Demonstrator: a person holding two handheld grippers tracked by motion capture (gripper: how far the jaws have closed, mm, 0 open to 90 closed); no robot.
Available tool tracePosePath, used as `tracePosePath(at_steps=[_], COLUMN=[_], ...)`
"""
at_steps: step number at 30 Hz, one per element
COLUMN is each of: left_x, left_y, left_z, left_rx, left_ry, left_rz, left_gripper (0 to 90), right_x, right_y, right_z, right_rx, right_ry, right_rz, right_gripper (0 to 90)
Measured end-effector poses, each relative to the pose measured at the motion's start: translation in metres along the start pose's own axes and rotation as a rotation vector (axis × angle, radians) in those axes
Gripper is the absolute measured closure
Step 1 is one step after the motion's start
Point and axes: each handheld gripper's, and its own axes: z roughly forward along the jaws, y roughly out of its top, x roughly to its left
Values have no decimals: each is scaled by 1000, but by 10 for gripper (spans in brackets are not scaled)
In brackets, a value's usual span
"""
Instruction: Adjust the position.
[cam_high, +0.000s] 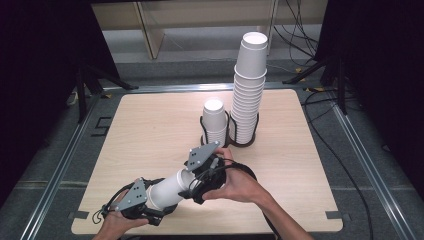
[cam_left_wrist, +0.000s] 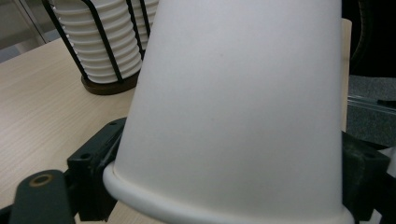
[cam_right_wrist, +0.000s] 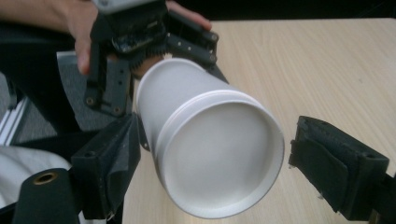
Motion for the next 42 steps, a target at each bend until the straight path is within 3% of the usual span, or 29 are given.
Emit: tracePosePath(at_steps=[1,6,10,11,12,18,23,26,29,34,42], left_x=[0,-2,-2,-3,-4,-4,-4,-4,-5,-4,-4], left_y=[0,0,0,0,0,0,0,0,0,-1,-2], left_z=[0,2,0,2,2,2,2,2,2,2,2], left_rx=[0,2,36,16,20,32,34,27,29,29,24], left_ry=[-3,-4,-11,-8,-7,-16,-19,-22,-21,-31,-47], left_rz=[-3,-8,17,10,6,23,25,19,18,26,25], left_gripper=[142,142,142,142,142,142,142,142,142,142,137], right_x=[-1,1,1,2,2,1,2,2,1,0,-2], right_y=[1,3,6,6,7,10,12,13,13,12,9], right_z=[3,8,13,14,17,23,26,29,30,33,32], right_rx=[14,60,104,116,145,193,235,249,256,266,243], right_ry=[-3,9,18,18,26,61,54,54,64,80,100], right_rz=[-35,-55,-86,-90,-96,-105,-123,-155,-144,-164,-182], right_gripper=[165,166,173,174,180,187,198,207,206,220,240])
